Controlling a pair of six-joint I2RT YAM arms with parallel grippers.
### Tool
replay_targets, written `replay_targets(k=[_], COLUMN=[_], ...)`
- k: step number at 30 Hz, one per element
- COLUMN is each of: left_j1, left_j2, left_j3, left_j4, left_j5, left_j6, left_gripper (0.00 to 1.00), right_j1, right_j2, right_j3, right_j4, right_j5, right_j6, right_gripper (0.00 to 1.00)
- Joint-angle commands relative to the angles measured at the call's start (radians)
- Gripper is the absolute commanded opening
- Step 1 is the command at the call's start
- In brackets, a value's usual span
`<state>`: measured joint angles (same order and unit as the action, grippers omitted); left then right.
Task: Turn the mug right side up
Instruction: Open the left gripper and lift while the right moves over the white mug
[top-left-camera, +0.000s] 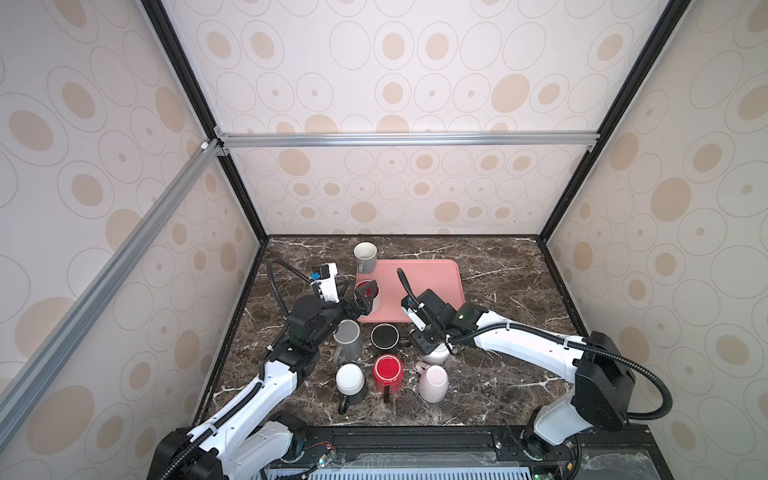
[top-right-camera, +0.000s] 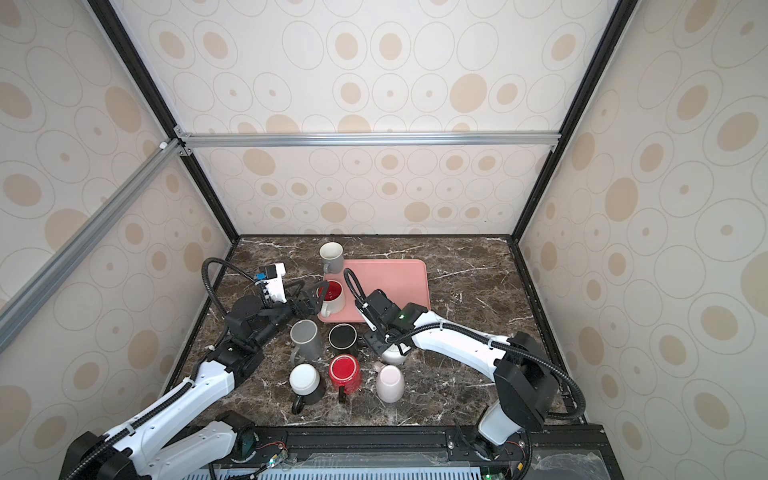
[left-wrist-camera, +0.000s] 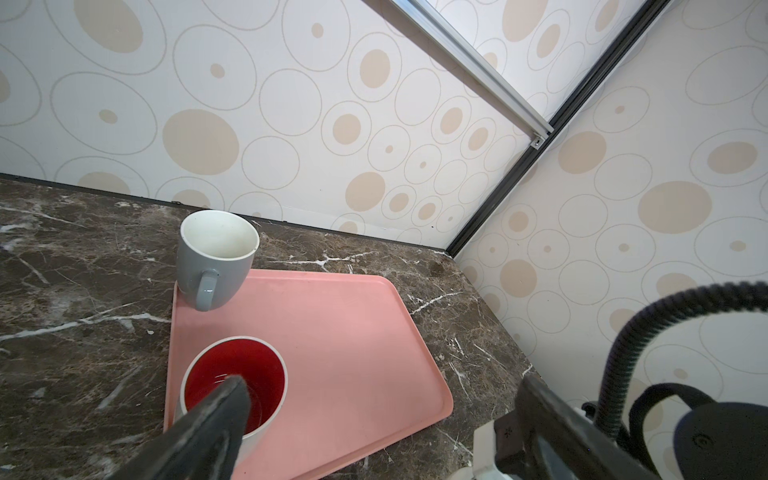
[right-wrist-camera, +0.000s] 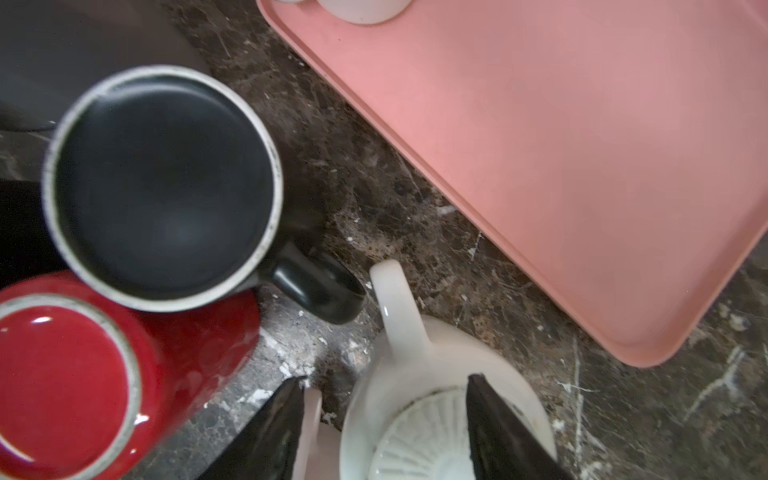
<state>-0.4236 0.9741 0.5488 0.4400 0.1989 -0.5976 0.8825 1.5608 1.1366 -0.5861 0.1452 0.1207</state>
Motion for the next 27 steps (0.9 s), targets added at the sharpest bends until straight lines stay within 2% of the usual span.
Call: replay_targets(k=[1,9,19,23,27], left_j1=[-0.002,-0.002,-0.028,-0.069,-0.095], left_j2=[-0.006,-0.003,0.081,0.138,0.201], left_j3=[0.019,0.044,0.16,0.221,0.252], left_j4=[0.033,0.012,-0.137,-0.231,-0.263], left_j5=[0.013,0.038,0.108,0.116,0.18], left_j6=[-0.017,-0.01,0.057,0.113,0.146], left_gripper=[0.99,0.99,0.93,0.92,0.91], right_j1=[0.006,0.006,-0.007,-0.029,-0.047], right_j2=[-0.019,-0.044,-0.119,-0.218,-0.365], right_j3=[-0.016,-0.066,-0.112,-0.164,-0.234], right_j4=[-0.082,-0.128,-0.153,-0.075,0.023], right_j5=[0.076,0.175,0.289,0.252,0.214], right_j6=[0.028,0.089,0.146,0.16,0.18], right_gripper=[0.65,0.67,0.68,0.69,0.69])
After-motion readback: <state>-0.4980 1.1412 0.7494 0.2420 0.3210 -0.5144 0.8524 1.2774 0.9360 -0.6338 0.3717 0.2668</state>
